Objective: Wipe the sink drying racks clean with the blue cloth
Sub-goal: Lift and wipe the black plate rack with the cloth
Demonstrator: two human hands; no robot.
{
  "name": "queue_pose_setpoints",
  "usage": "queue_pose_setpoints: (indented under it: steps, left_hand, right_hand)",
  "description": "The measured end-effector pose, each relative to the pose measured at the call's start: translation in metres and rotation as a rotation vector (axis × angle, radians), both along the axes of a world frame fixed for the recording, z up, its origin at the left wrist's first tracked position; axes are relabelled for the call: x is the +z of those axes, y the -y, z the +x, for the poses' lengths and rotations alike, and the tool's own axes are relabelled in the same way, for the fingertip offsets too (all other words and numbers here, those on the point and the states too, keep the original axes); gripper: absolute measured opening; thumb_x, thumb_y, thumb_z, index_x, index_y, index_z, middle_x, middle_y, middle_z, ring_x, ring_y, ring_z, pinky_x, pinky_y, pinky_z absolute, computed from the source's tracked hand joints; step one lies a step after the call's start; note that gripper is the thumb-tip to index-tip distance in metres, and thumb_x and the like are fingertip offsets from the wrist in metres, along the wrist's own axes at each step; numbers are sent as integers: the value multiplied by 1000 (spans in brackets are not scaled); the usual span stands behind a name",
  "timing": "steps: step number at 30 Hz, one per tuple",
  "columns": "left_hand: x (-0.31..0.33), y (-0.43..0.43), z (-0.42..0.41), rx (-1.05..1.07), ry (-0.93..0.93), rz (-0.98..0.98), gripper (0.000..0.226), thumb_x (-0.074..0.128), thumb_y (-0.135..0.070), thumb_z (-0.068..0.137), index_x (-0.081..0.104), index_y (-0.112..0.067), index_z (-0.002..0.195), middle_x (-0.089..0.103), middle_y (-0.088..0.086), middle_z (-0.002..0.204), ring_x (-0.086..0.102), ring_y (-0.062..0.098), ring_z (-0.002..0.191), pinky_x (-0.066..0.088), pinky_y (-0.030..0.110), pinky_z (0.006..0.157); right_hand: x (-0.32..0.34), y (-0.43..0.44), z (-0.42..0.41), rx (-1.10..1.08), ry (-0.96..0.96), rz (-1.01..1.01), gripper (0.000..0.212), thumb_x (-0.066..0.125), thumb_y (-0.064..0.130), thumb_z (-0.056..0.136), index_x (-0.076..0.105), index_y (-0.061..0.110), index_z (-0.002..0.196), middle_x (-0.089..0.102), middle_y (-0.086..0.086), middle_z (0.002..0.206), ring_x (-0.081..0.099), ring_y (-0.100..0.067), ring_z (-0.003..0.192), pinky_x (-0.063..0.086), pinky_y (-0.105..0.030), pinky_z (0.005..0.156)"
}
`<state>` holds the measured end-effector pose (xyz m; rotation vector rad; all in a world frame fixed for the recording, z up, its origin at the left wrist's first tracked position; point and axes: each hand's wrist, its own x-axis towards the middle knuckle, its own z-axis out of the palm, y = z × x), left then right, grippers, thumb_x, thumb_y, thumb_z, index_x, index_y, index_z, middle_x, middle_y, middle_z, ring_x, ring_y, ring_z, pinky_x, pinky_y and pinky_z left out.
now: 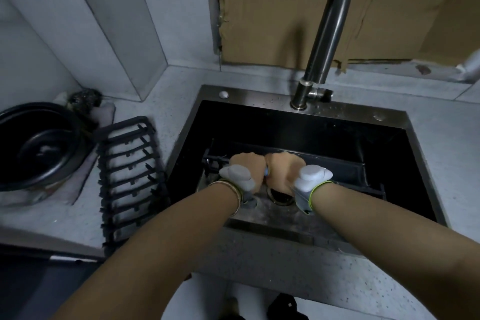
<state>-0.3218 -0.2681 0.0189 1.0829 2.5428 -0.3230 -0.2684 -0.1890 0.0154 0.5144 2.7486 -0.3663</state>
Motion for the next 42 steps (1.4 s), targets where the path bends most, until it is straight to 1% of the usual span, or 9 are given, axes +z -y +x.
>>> queue_pose_setpoints:
  steps: [5,10,12,15,19,27,33,37,42]
  left_hand:
    - [-9,85,-25,178,18,152,65,58,-31,88,22,-25,142,30,9,145,31,35,132,25,57,104]
    - [-14,174,-55,711,-157,359,69,61,-38,83,27,-25,142,25,10,148,27,33,133,28,50,105]
    - [-15,211,-64,1003,-27,521,67,63,-36,84,31,-16,139,32,17,142,35,37,127,33,47,105]
    - [-17,256,-64,1294,310,751,70,63,-27,89,26,-4,143,36,21,143,41,38,127,38,43,103]
    - [-24,274,-58,1398,466,982,69,67,-19,85,32,6,140,45,22,137,49,38,122,43,45,101]
    - [-66,261,-72,1439,697,994,63,77,-43,49,67,-8,101,65,17,112,63,34,101,51,45,92]
    - [-16,208,-34,1331,793,1122,12,54,-7,90,57,-10,78,62,18,105,61,30,88,53,37,81]
    - [-1,173,-13,1305,1031,1243,16,42,3,95,56,-3,101,62,14,86,63,24,59,51,26,39]
    - [20,127,26,1047,1182,1423,27,49,6,92,48,-9,114,63,13,91,65,19,67,53,25,46]
  right_hand:
    - [-6,36,-25,60,-71,-165,37,64,34,81,46,14,105,55,-8,114,57,-26,103,44,-31,79]
    - [-2,80,-29,-95,-245,-504,47,64,17,85,39,9,123,56,-8,114,55,-25,108,42,-28,81]
    - [4,107,-31,42,-277,-579,37,59,6,87,46,8,122,51,2,106,49,-16,107,38,-28,89]
    - [-8,151,-37,122,-217,-762,20,61,-2,82,58,14,70,55,-2,73,52,-20,75,45,-32,67]
    - [-25,177,-39,-5,-72,-961,6,59,5,89,61,1,84,57,-4,71,52,-11,66,43,-20,62]
    - [-29,184,-19,-483,-219,-1106,21,61,0,84,56,12,67,54,-1,63,50,-12,59,40,-16,48]
    - [-17,152,16,-809,-441,-1143,16,58,-2,82,55,10,70,53,-2,62,47,-14,57,39,-18,46]
    - [-12,113,46,-896,-466,-1198,11,56,4,79,63,12,82,60,-2,65,54,-18,57,37,-16,41]
    - [-1,69,82,-884,-583,-1196,16,51,2,81,59,12,90,60,-2,73,56,-18,64,41,-20,49]
